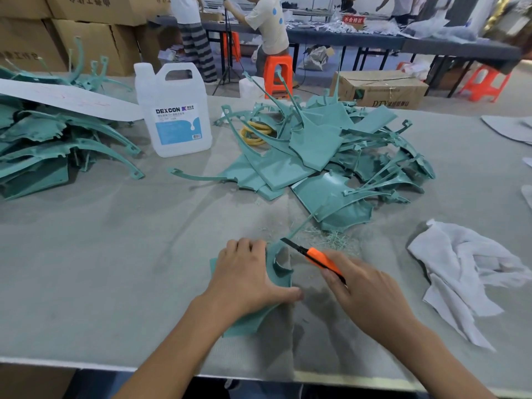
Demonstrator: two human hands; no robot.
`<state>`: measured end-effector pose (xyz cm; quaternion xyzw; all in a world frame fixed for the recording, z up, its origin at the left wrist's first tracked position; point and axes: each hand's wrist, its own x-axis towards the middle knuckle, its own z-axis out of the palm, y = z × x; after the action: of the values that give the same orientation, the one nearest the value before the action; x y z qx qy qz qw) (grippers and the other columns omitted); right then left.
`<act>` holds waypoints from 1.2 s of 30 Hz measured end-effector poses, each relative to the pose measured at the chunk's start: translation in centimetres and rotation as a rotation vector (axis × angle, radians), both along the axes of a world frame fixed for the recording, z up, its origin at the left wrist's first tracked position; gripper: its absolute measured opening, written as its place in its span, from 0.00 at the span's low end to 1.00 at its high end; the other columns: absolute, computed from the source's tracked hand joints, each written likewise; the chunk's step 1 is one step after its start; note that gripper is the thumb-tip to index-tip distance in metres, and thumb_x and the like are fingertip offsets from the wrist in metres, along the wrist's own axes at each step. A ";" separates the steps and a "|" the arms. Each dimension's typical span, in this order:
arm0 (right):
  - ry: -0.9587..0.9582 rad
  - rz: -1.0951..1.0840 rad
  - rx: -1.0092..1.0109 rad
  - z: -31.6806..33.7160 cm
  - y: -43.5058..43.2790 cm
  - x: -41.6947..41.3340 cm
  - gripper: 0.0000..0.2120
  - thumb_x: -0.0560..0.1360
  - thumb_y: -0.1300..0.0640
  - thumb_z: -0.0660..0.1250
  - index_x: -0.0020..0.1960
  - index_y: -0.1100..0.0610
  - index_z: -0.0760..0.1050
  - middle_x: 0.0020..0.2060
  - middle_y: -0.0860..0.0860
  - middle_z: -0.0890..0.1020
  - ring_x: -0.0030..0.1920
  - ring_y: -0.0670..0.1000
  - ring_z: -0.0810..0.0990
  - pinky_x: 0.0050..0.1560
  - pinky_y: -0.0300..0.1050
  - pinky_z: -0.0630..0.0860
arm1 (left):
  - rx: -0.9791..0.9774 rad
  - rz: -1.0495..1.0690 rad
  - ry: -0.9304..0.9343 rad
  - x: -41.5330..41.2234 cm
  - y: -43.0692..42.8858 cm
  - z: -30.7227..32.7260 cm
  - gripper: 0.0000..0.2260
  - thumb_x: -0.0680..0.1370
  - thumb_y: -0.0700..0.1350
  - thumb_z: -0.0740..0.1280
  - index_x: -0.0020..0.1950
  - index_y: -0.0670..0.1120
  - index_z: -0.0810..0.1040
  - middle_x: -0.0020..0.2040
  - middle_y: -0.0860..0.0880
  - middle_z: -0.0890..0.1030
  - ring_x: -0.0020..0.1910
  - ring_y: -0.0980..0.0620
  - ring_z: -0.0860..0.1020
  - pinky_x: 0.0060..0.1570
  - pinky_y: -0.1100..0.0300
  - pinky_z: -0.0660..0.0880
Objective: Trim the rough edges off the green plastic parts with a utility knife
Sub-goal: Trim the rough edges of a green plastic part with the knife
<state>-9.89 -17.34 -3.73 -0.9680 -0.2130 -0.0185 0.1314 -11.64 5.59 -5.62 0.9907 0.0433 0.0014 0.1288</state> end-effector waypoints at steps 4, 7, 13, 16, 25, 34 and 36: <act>0.027 0.014 -0.043 0.0 0.5 0.0 0.14 0.83 0.41 0.53 0.68 0.38 0.64 0.46 0.44 0.78 0.44 0.51 0.80 0.42 0.48 0.75 | 0.099 0.002 0.076 -0.3 -0.5 1.1 0.49 0.53 0.83 0.58 0.63 0.50 0.68 0.58 0.49 0.71 0.56 0.46 0.65 0.55 0.52 0.65; 0.043 0.027 -0.049 0.3 0.8 -0.2 0.15 0.84 0.40 0.52 0.69 0.38 0.63 0.47 0.44 0.79 0.44 0.50 0.80 0.44 0.49 0.78 | 0.138 -0.013 0.102 -0.3 -0.6 1.6 0.49 0.55 0.83 0.57 0.62 0.47 0.68 0.57 0.49 0.72 0.55 0.46 0.67 0.55 0.52 0.65; 0.046 0.046 -0.064 0.6 1.0 -0.7 0.15 0.84 0.40 0.52 0.69 0.38 0.64 0.43 0.44 0.77 0.42 0.51 0.79 0.44 0.50 0.78 | 0.202 -0.040 0.088 -0.1 -0.9 2.1 0.48 0.56 0.82 0.57 0.60 0.47 0.68 0.56 0.50 0.72 0.54 0.48 0.67 0.51 0.53 0.61; 0.054 0.046 -0.080 0.5 1.1 -0.6 0.13 0.84 0.41 0.53 0.67 0.40 0.66 0.41 0.45 0.76 0.41 0.52 0.78 0.41 0.49 0.76 | 0.210 -0.049 0.096 0.0 -1.1 2.3 0.48 0.55 0.83 0.57 0.60 0.47 0.68 0.55 0.50 0.72 0.51 0.48 0.64 0.50 0.53 0.60; -0.088 -0.095 -0.186 0.0 0.1 2.6 0.14 0.83 0.40 0.52 0.62 0.43 0.70 0.44 0.47 0.83 0.41 0.55 0.83 0.34 0.47 0.65 | 0.349 -0.097 0.159 0.4 -2.2 3.8 0.43 0.60 0.78 0.63 0.60 0.46 0.69 0.57 0.47 0.73 0.55 0.45 0.67 0.53 0.48 0.60; -0.179 -0.146 -0.223 0.1 -0.7 3.2 0.13 0.84 0.42 0.52 0.63 0.44 0.70 0.41 0.48 0.82 0.39 0.55 0.82 0.32 0.47 0.65 | 0.333 -0.101 0.229 0.5 -3.1 4.6 0.45 0.61 0.77 0.66 0.64 0.45 0.68 0.61 0.45 0.73 0.60 0.44 0.68 0.60 0.46 0.62; -0.098 -0.083 -0.146 -0.1 0.1 1.4 0.14 0.84 0.41 0.52 0.65 0.43 0.69 0.43 0.47 0.82 0.40 0.55 0.82 0.33 0.48 0.65 | 0.308 -0.100 0.237 0.4 -2.9 4.5 0.45 0.61 0.77 0.66 0.64 0.46 0.68 0.61 0.45 0.73 0.60 0.44 0.67 0.60 0.46 0.62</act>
<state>-8.52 -17.21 -3.84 -0.9809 -0.1797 -0.0556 0.0489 -11.28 2.71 -1.08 0.9929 0.0079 -0.1149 -0.0303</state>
